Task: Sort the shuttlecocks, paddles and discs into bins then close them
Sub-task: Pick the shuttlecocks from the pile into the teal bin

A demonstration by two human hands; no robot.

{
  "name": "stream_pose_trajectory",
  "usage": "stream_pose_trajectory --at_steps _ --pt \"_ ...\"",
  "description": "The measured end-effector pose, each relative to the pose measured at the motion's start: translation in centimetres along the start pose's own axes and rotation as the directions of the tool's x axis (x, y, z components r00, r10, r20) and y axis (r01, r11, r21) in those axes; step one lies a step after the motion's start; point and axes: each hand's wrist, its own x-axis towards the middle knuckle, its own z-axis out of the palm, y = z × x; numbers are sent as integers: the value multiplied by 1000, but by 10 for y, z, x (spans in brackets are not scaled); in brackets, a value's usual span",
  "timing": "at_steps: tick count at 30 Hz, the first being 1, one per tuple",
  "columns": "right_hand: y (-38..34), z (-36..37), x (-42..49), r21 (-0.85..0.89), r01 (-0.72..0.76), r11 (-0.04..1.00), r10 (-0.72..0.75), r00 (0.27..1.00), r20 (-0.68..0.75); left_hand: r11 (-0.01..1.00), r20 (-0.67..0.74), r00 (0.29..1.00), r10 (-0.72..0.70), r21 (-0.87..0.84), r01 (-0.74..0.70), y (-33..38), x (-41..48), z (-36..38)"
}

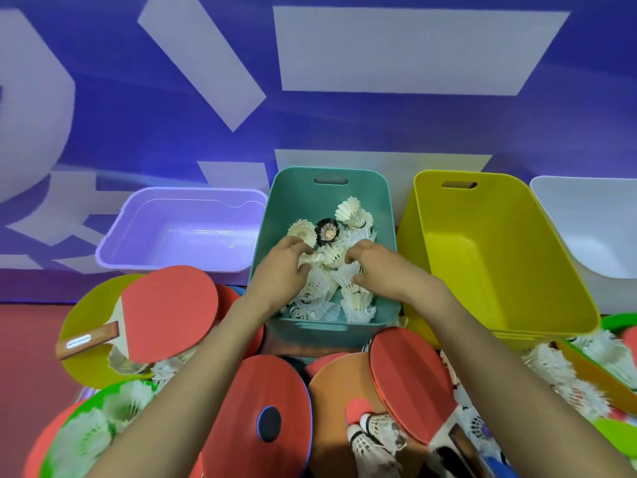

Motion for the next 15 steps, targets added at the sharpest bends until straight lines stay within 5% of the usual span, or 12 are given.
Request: stream_pose_trajectory --at_steps 10,15 --pt "-7 17 -96 137 197 971 -111 874 -473 914 -338 909 243 -233 -331 47 -93 5" --pt "-6 36 -143 189 245 951 -99 821 -562 887 -227 929 292 -300 -352 57 -133 27"
